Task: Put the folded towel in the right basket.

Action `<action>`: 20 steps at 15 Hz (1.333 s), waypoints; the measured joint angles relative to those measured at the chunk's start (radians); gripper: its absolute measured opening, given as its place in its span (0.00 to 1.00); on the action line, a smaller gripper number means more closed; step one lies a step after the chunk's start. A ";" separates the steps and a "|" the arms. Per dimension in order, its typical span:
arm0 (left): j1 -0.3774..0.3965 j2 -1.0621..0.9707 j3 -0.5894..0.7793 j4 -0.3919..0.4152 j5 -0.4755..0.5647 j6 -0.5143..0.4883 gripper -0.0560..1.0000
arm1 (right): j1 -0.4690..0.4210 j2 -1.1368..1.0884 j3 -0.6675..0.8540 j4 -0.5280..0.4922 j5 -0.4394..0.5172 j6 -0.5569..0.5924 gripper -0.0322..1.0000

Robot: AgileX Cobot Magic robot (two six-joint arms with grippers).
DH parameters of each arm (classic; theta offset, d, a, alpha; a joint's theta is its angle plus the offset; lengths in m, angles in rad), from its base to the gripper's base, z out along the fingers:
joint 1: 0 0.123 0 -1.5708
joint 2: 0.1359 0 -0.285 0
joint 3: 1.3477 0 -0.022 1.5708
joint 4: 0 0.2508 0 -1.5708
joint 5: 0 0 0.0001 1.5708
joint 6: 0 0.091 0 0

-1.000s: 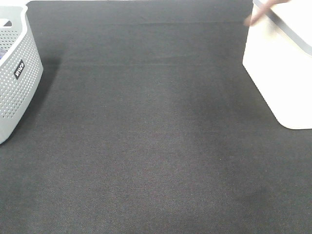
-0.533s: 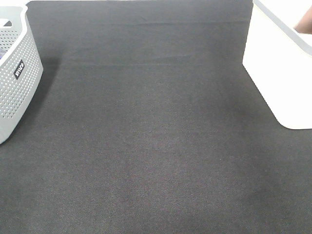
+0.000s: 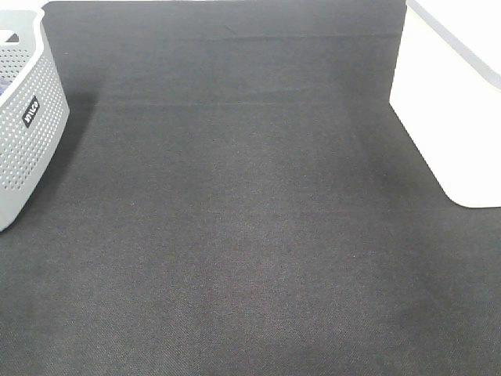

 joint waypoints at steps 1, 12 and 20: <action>0.000 0.000 0.000 0.000 0.000 0.000 0.88 | 0.000 0.000 0.000 0.000 0.000 0.004 0.60; 0.000 0.000 0.000 0.001 0.000 0.000 0.88 | 0.293 -0.132 0.000 -0.095 -0.001 0.018 0.67; 0.000 0.000 0.000 0.001 0.000 0.000 0.88 | 0.326 -0.491 0.494 -0.152 -0.005 0.030 0.66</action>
